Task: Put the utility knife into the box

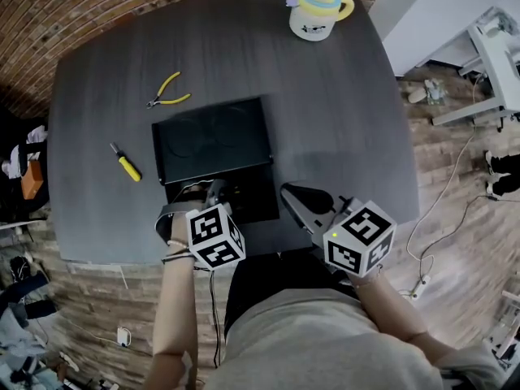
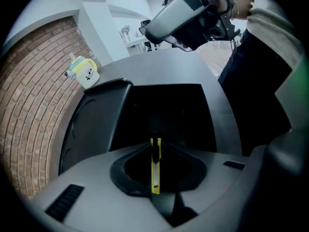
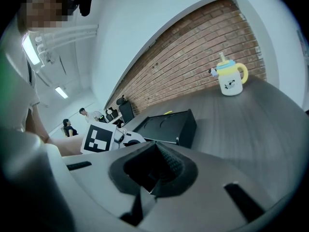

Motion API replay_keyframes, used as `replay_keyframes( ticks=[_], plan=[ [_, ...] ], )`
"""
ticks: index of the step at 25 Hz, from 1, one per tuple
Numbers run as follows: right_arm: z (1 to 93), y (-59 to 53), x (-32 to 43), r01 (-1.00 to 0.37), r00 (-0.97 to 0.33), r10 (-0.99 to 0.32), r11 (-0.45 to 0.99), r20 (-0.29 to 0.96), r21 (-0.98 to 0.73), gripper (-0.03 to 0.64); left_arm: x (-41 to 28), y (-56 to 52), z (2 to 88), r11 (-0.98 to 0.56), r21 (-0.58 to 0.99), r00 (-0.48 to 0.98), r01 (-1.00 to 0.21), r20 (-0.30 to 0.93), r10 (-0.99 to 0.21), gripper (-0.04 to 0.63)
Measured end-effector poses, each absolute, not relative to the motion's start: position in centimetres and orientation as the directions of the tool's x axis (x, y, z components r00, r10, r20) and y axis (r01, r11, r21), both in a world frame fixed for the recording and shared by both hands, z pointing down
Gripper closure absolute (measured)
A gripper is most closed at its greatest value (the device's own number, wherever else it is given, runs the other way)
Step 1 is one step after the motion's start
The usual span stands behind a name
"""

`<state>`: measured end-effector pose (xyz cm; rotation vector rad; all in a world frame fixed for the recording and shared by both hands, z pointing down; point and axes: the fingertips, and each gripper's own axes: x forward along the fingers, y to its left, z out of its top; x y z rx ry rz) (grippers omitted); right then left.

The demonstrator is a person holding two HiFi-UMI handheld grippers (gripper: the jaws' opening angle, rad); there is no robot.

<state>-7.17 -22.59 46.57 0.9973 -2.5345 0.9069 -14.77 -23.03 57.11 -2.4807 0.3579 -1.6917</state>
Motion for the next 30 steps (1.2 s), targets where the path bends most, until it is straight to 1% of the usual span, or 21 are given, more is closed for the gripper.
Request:
replay_keyframes(
  ticks=[4,9,14,18,23,27,30],
  plan=[
    [46.8,-22.4,-6.9,-0.685,-0.728,-0.511,0.566,0.457,-0.459,0.612,-14.5,-22.8,57.7,-0.972,-0.210,0.336,-0.102,0.913,-0.232,0.517],
    [46.6,-22.3,-6.9,-0.686,-0.727,-0.508,0.564,0.461,-0.461,0.612,-14.4,-22.7,57.9,-0.977,-0.192,0.336,-0.099,0.917,-0.214,0.517],
    [46.7,-22.3,-6.8,-0.685,-0.728,-0.511,0.567,0.457,-0.458,0.612,-14.5,-22.8,57.7,-0.974,-0.191,0.346,-0.126,0.911,-0.223,0.515],
    [46.3,-22.3,-6.8,-0.690,-0.723,-0.521,0.566,0.453,-0.451,0.612,-14.3,-22.7,56.9,-0.968,-0.191,0.372,-0.162,0.897,-0.239,0.491],
    [45.9,-22.2,-7.1,-0.683,-0.729,-0.522,0.585,0.443,-0.437,0.612,-14.4,-23.3,54.6,-0.943,-0.221,0.423,-0.249,0.851,-0.311,0.474],
    [45.0,-22.3,-7.7,-0.671,-0.740,-0.524,0.607,0.420,-0.425,0.612,-14.3,-23.5,51.6,-0.909,-0.191,0.503,-0.370,0.781,-0.369,0.472],
    [44.1,-22.3,-8.4,-0.657,-0.753,-0.523,0.630,0.400,-0.414,0.612,-14.7,-23.3,49.6,-0.867,-0.179,0.526,-0.464,0.732,-0.433,0.472]
  ],
)
